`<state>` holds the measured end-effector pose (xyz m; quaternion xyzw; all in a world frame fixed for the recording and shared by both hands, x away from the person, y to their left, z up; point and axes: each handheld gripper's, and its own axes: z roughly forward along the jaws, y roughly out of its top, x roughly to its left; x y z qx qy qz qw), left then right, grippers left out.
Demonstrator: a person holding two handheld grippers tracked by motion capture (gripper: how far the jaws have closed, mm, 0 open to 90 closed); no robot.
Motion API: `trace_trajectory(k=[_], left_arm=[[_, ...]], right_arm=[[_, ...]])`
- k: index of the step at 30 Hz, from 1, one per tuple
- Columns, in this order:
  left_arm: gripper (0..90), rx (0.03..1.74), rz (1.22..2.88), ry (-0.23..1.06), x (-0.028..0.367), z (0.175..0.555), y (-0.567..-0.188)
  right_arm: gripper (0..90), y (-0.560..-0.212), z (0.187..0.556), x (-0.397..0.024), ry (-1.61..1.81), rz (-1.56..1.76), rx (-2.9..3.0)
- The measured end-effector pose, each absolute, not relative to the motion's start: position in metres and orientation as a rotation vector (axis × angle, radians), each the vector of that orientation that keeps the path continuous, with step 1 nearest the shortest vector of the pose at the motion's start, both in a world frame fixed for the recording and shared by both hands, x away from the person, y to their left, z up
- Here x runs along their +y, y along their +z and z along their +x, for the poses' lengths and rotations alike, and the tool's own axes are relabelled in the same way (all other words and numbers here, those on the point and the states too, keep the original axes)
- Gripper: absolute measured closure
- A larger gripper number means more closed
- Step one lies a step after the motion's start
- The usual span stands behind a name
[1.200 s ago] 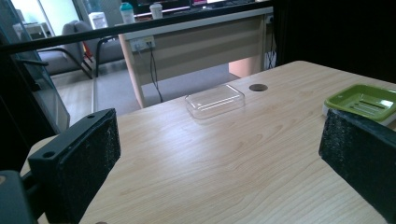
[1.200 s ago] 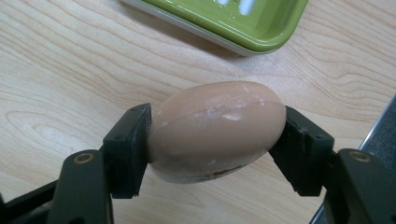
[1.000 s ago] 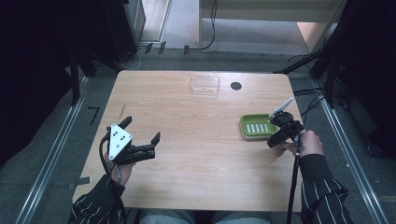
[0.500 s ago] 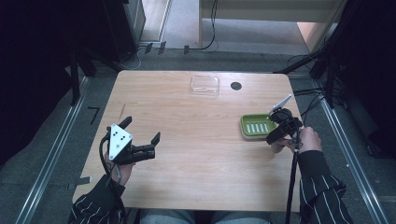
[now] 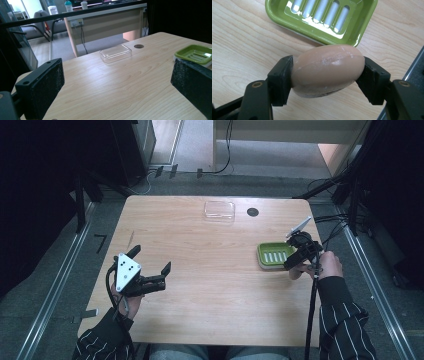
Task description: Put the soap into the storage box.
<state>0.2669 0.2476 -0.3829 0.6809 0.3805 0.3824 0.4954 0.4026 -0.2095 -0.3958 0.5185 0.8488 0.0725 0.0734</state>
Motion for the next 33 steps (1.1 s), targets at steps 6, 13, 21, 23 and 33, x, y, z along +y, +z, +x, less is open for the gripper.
trace_trajectory(k=[6,13,21,23,33], left_arm=[[0.0,0.927,1.65,0.932,0.25,0.265,-0.383],[0.0,0.944,1.639,0.945,0.256,0.261,-0.383],[0.0,0.97,1.633,0.967,0.264,0.255,-0.382],[0.0,0.976,1.626,0.967,0.266,0.253,-0.383],[0.0,1.007,1.613,0.992,0.278,0.244,-0.382]], right_arm=[[35.4,-0.394,0.408,-0.21,0.216,1.541,2.547],[35.4,-0.391,0.413,-0.208,0.218,1.536,2.544],[35.4,-0.387,0.42,-0.203,0.223,1.513,2.542],[35.4,-0.387,0.423,-0.202,0.224,1.494,2.544],[35.4,-0.385,0.435,-0.196,0.217,1.463,2.538]])
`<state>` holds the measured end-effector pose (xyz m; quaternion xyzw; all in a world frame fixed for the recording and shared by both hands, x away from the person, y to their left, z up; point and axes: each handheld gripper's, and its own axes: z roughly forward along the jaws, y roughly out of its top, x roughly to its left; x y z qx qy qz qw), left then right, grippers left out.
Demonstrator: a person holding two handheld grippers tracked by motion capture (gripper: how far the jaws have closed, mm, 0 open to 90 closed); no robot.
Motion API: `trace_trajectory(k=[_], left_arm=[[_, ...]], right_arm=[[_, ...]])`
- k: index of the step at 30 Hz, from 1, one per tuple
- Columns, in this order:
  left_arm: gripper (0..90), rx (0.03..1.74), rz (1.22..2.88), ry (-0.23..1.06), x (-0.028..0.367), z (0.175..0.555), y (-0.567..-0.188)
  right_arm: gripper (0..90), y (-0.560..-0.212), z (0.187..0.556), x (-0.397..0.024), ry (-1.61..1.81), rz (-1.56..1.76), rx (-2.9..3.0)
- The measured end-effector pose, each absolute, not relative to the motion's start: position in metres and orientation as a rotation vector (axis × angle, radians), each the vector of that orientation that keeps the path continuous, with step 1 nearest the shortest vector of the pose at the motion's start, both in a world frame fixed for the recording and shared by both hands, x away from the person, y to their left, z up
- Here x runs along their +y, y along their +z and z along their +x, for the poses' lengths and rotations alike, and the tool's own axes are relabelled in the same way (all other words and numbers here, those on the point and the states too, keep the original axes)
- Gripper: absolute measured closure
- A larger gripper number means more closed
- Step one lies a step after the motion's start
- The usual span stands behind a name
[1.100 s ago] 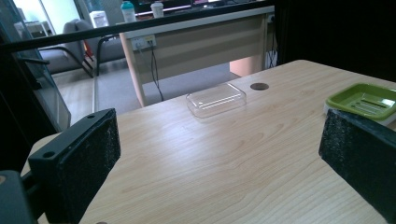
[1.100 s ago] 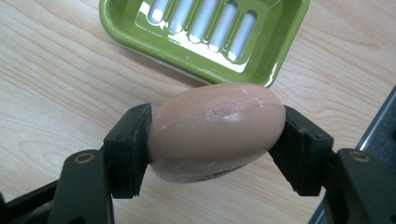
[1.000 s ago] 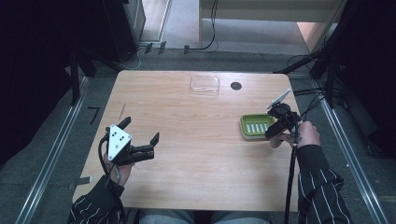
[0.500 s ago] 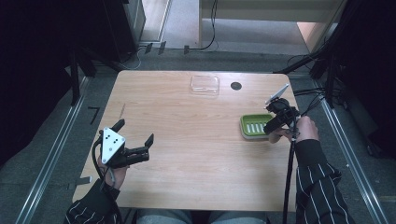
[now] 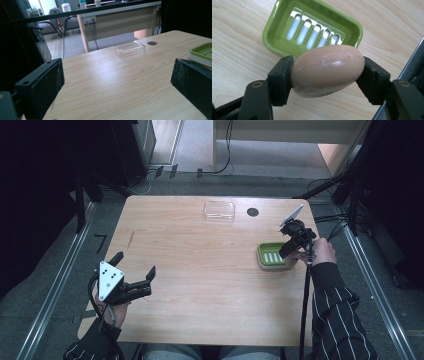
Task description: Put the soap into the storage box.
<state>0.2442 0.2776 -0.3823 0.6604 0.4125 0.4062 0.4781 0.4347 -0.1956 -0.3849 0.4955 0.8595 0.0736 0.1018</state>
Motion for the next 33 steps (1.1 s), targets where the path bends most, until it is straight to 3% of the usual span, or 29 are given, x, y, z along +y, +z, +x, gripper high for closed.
trace_trajectory(k=[33], left_arm=[[0.0,1.036,1.604,1.017,0.287,0.236,-0.382]], right_arm=[[35.4,-0.402,0.457,-0.19,0.146,1.392,2.507]])
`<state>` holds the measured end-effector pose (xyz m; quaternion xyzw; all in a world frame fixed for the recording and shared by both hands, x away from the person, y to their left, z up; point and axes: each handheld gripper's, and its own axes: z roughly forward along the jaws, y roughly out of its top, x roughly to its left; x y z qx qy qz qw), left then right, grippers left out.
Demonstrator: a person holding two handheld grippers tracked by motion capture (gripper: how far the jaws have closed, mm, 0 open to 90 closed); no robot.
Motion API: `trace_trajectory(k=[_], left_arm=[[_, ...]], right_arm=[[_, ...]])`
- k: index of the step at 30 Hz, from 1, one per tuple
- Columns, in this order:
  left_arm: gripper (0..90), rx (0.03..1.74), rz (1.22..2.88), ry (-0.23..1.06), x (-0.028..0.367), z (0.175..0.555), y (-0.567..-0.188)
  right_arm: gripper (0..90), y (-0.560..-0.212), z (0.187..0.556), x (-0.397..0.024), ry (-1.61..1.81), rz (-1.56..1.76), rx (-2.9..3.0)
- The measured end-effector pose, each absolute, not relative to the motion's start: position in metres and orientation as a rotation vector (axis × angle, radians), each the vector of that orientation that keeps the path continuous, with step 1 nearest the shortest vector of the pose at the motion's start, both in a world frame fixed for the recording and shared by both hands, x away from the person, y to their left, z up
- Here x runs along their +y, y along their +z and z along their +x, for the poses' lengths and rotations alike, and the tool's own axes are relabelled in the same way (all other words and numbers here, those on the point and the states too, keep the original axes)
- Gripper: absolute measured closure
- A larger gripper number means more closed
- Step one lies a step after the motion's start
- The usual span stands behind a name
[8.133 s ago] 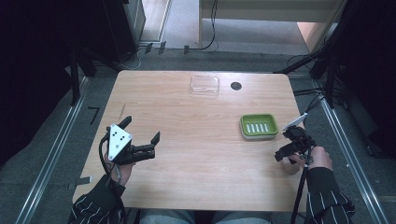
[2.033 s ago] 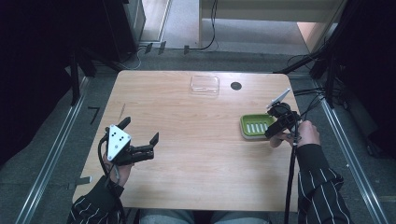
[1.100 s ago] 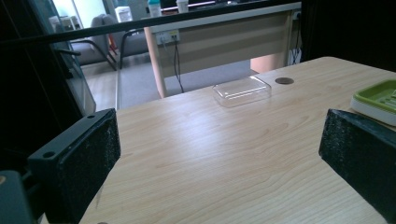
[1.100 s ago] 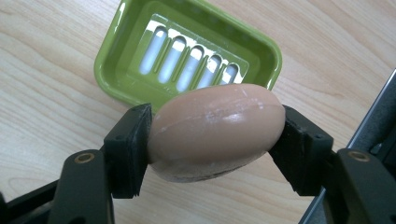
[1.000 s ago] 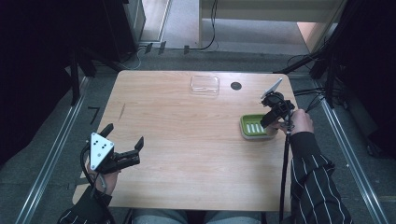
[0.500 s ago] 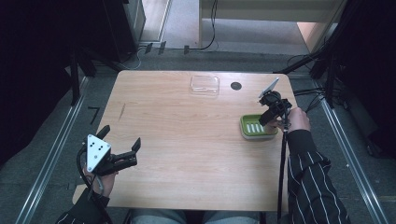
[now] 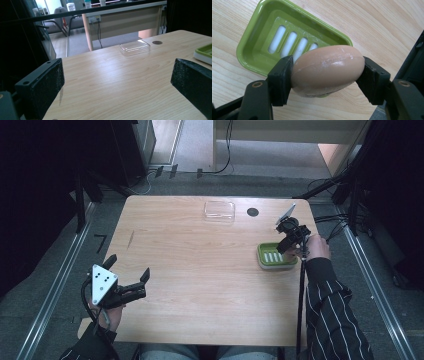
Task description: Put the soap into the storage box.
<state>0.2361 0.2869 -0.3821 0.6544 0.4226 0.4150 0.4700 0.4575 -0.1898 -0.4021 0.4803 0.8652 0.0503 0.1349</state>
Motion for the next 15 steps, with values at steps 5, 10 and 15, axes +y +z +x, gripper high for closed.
trace_trajectory(k=[5,10,15], left_arm=[[0.0,1.042,1.598,1.023,0.289,0.234,-0.382],[0.0,1.049,1.595,1.029,0.291,0.232,-0.382],[0.0,1.055,1.594,1.03,0.292,0.231,-0.382]], right_arm=[[35.3,-0.406,0.46,-0.188,0.141,1.381,2.516],[35.3,-0.411,0.463,-0.185,0.12,1.38,2.523],[35.3,-0.414,0.465,-0.182,0.112,1.368,2.53]])
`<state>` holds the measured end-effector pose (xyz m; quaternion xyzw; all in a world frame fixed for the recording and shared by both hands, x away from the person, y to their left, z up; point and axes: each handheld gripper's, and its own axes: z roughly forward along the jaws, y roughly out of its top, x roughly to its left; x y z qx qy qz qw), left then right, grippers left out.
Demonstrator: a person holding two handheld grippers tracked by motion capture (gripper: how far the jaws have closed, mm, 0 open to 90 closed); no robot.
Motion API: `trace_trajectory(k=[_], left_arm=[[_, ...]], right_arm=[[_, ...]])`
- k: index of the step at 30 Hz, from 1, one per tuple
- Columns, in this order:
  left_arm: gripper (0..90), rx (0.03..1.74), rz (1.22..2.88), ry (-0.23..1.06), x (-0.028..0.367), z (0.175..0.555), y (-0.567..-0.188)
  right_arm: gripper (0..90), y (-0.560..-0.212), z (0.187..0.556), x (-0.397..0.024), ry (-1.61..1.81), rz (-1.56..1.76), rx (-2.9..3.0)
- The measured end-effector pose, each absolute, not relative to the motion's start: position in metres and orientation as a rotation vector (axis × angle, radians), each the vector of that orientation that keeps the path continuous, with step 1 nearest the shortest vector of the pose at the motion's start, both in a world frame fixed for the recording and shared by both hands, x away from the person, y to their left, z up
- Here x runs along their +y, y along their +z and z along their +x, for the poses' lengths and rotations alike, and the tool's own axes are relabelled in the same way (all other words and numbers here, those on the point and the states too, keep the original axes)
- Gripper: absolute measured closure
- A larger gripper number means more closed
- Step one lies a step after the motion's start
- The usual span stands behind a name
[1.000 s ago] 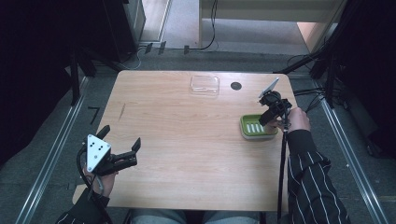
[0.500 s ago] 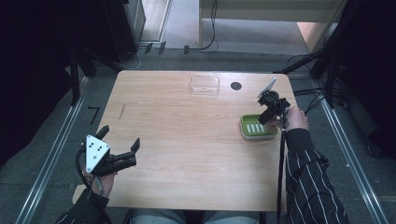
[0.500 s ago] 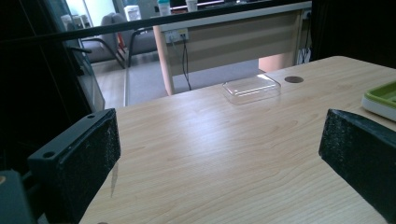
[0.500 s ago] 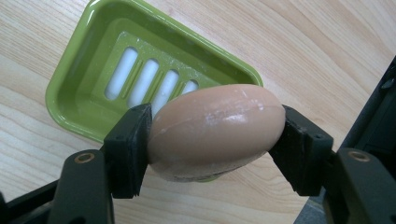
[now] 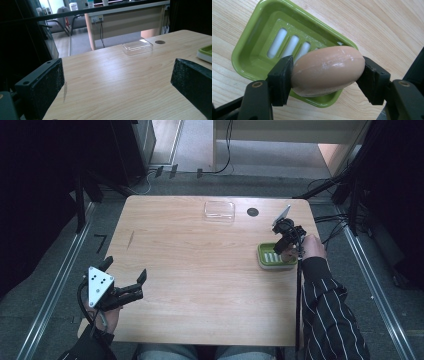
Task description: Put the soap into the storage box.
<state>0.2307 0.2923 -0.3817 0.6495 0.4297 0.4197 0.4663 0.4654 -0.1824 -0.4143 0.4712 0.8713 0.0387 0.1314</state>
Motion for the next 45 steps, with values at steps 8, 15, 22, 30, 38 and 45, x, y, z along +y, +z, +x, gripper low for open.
trace_trajectory(k=[8,15,22,30,38,45], left_arm=[[0.0,1.058,1.59,1.036,0.294,0.229,-0.382],[0.0,1.06,1.592,1.037,0.294,0.229,-0.382],[0.0,1.059,1.592,1.036,0.294,0.229,-0.382],[0.0,1.058,1.593,1.035,0.294,0.229,-0.382],[0.0,1.059,1.595,1.031,0.294,0.229,-0.382],[0.0,1.061,1.596,1.031,0.294,0.229,-0.382]], right_arm=[[35.2,-0.42,0.467,-0.175,0.095,1.341,2.543],[35.1,-0.424,0.468,-0.172,0.086,1.309,2.552],[35.1,-0.426,0.468,-0.17,0.086,1.303,2.546],[35.2,-0.43,0.469,-0.168,0.103,1.298,2.556],[39.2,-0.431,0.469,-0.168,0.12,1.297,2.551],[37.0,-0.434,0.469,-0.169,0.126,1.304,2.566]])
